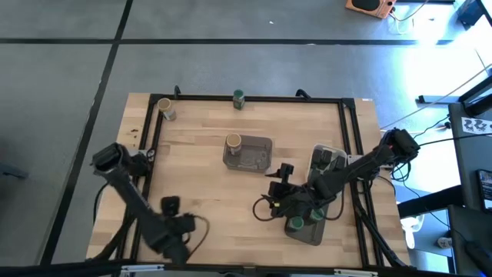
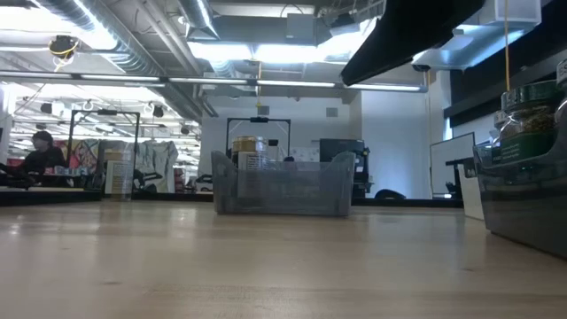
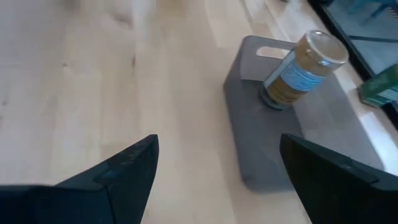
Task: Sort spices by type
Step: Put the bottom brown seasoning bottle into the top black bin
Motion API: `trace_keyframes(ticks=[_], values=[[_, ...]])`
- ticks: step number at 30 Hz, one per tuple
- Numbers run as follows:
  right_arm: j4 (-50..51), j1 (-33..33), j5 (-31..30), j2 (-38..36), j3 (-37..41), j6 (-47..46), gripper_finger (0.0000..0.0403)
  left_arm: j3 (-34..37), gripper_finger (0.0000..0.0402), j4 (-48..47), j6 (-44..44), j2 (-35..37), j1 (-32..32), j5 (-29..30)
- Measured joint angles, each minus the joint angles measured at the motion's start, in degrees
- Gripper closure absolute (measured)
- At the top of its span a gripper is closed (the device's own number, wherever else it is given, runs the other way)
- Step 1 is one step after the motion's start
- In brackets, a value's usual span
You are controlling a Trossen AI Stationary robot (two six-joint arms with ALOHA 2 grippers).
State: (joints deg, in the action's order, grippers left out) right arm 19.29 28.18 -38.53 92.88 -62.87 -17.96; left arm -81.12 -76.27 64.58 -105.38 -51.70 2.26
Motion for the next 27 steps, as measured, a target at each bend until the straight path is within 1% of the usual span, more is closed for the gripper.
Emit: trace_keyframes(ticks=[4,8,11,15,20,22,27], values=[[0.04,1.26,0.71,0.0,0.0,-1.68,0.007,-3.22,0.0124,-1.65,-9.91,0.02,6.55,3.99],[0.26,2.29,0.73,0.0,0.0,-3.62,0.007,-8.14,0.0124,-4.16,-19.62,0.02,12.24,7.83],[0.27,2.63,0.72,0.0,-0.01,-4.77,0.007,-12.27,0.0124,-5.9,-27.08,0.06,15.86,13.47],[0.28,2.63,0.73,0.0,0.0,-7.15,0.007,-17.39,0.0124,-5.76,-35.59,0.09,20.31,20.82],[0.28,2.61,2.29,0.0,0.0,-8.95,0.007,-20.85,0.0124,-5.54,-42.97,0.11,26.3,28.28],[0.31,2.61,2.71,0.0,0.0,-9.02,0.007,-20.97,0.0123,-4.56,-45.66,0.13,28.89,29.5],[0.33,2.61,3.11,0.0,0.0,-9.02,0.007,-20.68,0.0121,-0.83,-52.29,0.11,34.88,29.41]])
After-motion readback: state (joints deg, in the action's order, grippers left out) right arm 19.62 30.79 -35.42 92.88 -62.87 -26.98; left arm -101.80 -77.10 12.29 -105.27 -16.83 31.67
